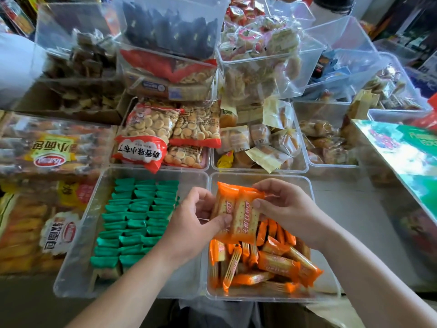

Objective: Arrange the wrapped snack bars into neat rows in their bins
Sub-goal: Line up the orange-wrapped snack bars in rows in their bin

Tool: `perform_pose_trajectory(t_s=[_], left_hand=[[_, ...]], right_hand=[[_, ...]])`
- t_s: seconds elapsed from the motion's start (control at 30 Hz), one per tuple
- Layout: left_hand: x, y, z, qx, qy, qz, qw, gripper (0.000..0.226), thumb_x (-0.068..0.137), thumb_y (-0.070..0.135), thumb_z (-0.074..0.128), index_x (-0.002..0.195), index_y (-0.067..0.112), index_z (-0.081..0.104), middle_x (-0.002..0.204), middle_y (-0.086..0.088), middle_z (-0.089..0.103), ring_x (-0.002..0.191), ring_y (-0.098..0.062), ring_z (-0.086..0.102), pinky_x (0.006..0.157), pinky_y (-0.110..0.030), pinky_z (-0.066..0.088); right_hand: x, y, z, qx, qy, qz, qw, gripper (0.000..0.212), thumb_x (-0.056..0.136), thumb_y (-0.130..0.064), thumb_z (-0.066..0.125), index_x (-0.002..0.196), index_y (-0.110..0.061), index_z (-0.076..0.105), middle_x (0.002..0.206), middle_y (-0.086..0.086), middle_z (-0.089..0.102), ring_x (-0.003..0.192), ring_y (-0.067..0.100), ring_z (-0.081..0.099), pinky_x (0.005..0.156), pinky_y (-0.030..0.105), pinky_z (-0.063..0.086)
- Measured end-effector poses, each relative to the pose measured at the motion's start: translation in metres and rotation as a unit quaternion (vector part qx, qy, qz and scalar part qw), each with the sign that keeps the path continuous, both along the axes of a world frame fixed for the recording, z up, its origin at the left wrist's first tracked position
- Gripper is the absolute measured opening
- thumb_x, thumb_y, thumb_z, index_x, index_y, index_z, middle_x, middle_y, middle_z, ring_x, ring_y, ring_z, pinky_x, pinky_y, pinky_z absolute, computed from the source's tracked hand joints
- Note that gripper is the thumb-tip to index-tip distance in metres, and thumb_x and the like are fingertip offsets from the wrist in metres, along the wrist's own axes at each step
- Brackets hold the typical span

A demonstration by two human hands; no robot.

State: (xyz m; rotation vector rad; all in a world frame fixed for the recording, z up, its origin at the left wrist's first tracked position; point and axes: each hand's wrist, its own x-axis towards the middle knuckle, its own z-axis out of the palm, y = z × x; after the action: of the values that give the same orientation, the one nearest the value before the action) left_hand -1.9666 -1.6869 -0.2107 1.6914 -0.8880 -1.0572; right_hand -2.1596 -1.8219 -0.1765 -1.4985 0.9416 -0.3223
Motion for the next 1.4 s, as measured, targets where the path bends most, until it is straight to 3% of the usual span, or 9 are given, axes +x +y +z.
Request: perform_pose_trajectory(t_s=[0.17, 0.33, 0.53, 0.73, 0.9, 1.03, 1.17, 1.23, 1.4], left_hand=[[-0.009, -0.001, 0.004, -0.018, 0.010, -0.045, 0.999, 0.012, 0.099, 0.030, 0.070, 0.106, 0.027, 0.062, 0.097, 0.011, 0.071, 0.095, -0.009, 0.069, 0.083, -0.030, 0.060], [-0.016, -0.002, 0.003, -0.006, -0.005, -0.045, 0.999, 0.037, 0.083, 0.043, 0.085, 0.107, 0.033, 0.060, 0.099, 0.016, 0.071, 0.097, -0.005, 0.070, 0.085, -0.031, 0.062], [-0.014, -0.013, 0.002, -0.005, -0.056, -0.040, 0.998, 0.042, 0.075, 0.043, 0.090, 0.099, 0.031, 0.057, 0.092, 0.014, 0.070, 0.087, -0.007, 0.070, 0.078, -0.034, 0.062], [-0.002, -0.022, 0.002, 0.014, -0.031, -0.067, 0.997, 0.055, 0.066, 0.051, 0.093, 0.102, 0.030, 0.058, 0.097, 0.011, 0.072, 0.092, -0.011, 0.071, 0.083, -0.037, 0.062], [0.006, -0.038, -0.007, 0.013, -0.020, -0.074, 0.997, 0.053, 0.065, 0.040, 0.097, 0.103, 0.034, 0.060, 0.106, 0.011, 0.072, 0.105, -0.010, 0.068, 0.100, -0.038, 0.057], [0.025, -0.049, -0.016, 0.005, -0.082, 0.009, 0.997, 0.053, 0.072, 0.037, 0.094, 0.113, 0.040, 0.061, 0.117, 0.020, 0.067, 0.116, 0.002, 0.062, 0.104, -0.028, 0.052], [0.043, -0.038, -0.033, 0.047, -0.101, 0.077, 0.991, 0.049, 0.084, 0.020, 0.085, 0.123, 0.033, 0.060, 0.121, 0.017, 0.065, 0.113, -0.001, 0.063, 0.104, -0.034, 0.055], [0.044, -0.031, -0.039, 0.061, -0.096, 0.074, 0.991, 0.049, 0.086, 0.019, 0.082, 0.126, 0.036, 0.058, 0.123, 0.019, 0.063, 0.113, 0.001, 0.062, 0.104, -0.032, 0.054], [0.041, -0.023, -0.049, 0.074, -0.086, 0.065, 0.991, 0.051, 0.090, 0.019, 0.079, 0.130, 0.039, 0.056, 0.127, 0.022, 0.061, 0.116, 0.006, 0.061, 0.104, -0.025, 0.053]], right_hand=[[0.008, 0.010, -0.005, 0.040, -0.039, 0.005, 0.998, 0.014, 0.100, -0.013, 0.066, 0.113, -0.019, 0.066, 0.107, 0.008, 0.075, 0.100, 0.029, 0.075, 0.082, 0.046, 0.063], [0.013, 0.018, -0.014, 0.025, -0.057, -0.024, 0.998, 0.020, 0.101, -0.013, 0.064, 0.120, -0.019, 0.063, 0.105, 0.005, 0.076, 0.100, 0.026, 0.075, 0.087, 0.051, 0.062], [0.017, 0.023, -0.027, 0.049, -0.031, 0.000, 0.998, 0.062, 0.104, -0.024, 0.057, 0.149, -0.061, 0.034, 0.158, -0.014, 0.042, 0.140, 0.014, 0.051, 0.111, 0.051, 0.049], [0.007, -0.015, -0.011, 0.092, -0.029, 0.049, 0.994, 0.086, 0.082, -0.004, 0.085, 0.152, -0.031, 0.045, 0.136, 0.005, 0.065, 0.115, 0.024, 0.071, 0.095, 0.049, 0.059], [0.017, -0.039, -0.003, -0.018, 0.067, 0.105, 0.992, 0.065, 0.077, -0.012, 0.090, 0.132, -0.033, 0.062, 0.110, -0.003, 0.075, 0.099, 0.013, 0.074, 0.088, 0.034, 0.060], [0.029, -0.056, -0.012, -0.099, 0.093, 0.024, 0.990, 0.048, 0.075, -0.010, 0.087, 0.110, -0.031, 0.063, 0.089, -0.009, 0.075, 0.077, 0.006, 0.072, 0.068, 0.019, 0.056], [0.044, -0.063, -0.055, -0.147, 0.163, 0.039, 0.975, 0.055, 0.071, -0.026, 0.086, 0.114, -0.033, 0.053, 0.104, -0.009, 0.068, 0.089, 0.011, 0.070, 0.075, 0.029, 0.060], [0.054, -0.059, -0.081, -0.162, 0.188, 0.073, 0.966, 0.060, 0.073, -0.030, 0.086, 0.122, -0.031, 0.050, 0.110, -0.011, 0.066, 0.095, 0.008, 0.067, 0.078, 0.023, 0.056], [0.079, -0.049, -0.127, -0.249, 0.160, 0.064, 0.953, 0.064, 0.072, -0.035, 0.090, 0.125, -0.025, 0.054, 0.114, -0.013, 0.061, 0.106, 0.010, 0.062, 0.092, 0.032, 0.056]])
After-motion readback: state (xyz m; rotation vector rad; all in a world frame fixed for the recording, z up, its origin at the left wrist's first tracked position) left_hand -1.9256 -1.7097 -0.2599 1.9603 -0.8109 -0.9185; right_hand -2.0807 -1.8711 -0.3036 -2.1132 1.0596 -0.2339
